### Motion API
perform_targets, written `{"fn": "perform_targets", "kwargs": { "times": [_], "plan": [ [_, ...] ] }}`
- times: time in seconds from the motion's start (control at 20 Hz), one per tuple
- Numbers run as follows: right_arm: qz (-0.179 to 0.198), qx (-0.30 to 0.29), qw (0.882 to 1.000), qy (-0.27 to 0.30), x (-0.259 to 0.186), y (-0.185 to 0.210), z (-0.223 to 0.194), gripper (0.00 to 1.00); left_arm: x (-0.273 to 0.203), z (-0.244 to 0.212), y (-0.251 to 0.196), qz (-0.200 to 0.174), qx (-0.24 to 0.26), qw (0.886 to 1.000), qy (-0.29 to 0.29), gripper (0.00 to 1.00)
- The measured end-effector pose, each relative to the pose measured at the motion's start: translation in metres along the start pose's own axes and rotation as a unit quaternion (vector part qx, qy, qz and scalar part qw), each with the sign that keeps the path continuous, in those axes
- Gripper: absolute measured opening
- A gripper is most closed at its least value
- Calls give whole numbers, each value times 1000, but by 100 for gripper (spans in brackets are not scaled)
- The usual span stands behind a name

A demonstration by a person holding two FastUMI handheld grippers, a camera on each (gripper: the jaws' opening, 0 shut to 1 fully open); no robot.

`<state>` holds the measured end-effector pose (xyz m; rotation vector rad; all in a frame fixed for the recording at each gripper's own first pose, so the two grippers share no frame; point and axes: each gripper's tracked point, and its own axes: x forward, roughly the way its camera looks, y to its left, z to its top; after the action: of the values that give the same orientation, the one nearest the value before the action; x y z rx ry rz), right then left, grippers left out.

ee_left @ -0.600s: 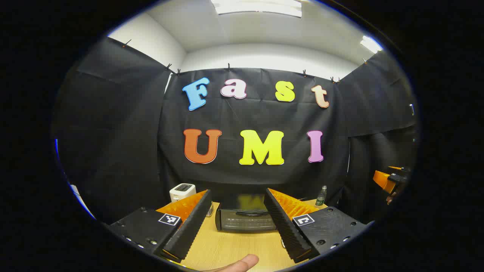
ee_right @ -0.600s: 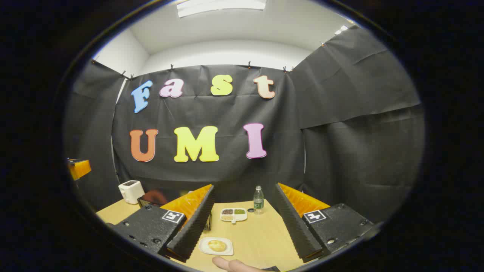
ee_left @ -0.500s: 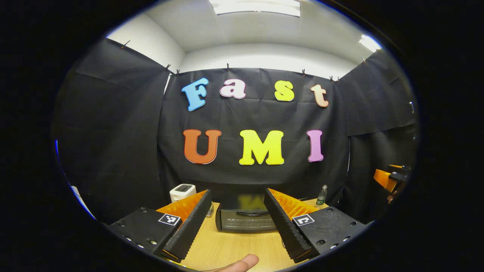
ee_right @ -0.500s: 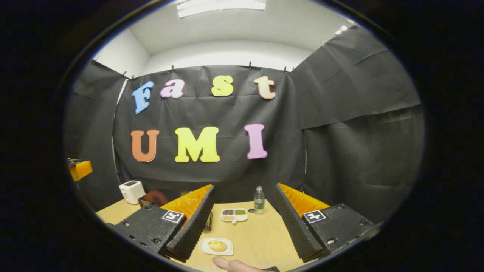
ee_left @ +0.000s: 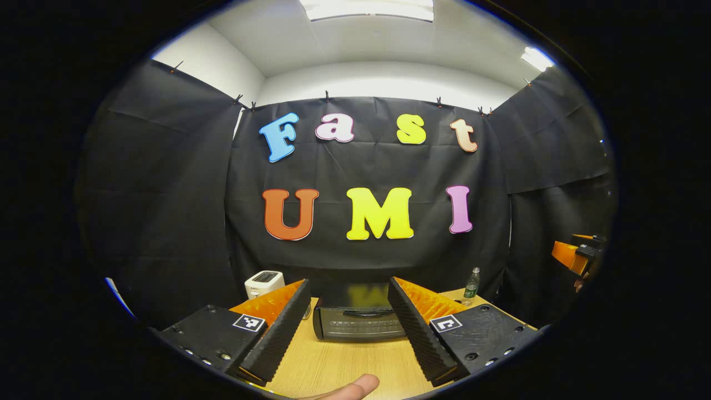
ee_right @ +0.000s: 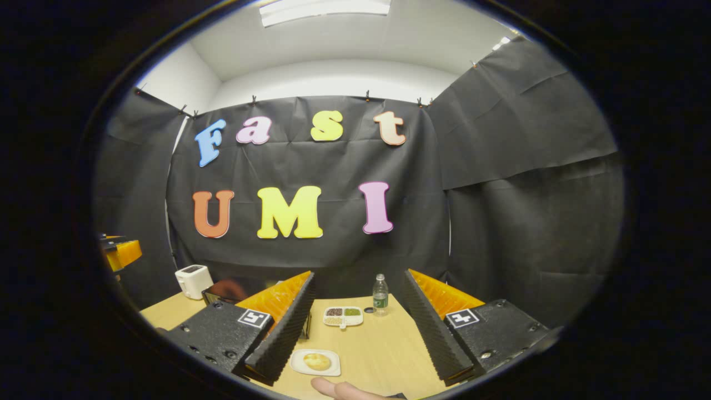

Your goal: Open the electric oven with the left hand, put the food in, and close the electric oven.

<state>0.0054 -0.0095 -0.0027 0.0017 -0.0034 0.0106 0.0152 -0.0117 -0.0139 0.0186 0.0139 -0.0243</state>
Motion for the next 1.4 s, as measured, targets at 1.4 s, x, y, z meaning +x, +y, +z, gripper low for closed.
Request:
{"fn": "perform_targets", "kwargs": {
  "times": [1.4],
  "plan": [
    [-16,-19,1000,0,42,-47,-27,99,242,-206,-56,-56,-3,977,208,93]
  ]
}}
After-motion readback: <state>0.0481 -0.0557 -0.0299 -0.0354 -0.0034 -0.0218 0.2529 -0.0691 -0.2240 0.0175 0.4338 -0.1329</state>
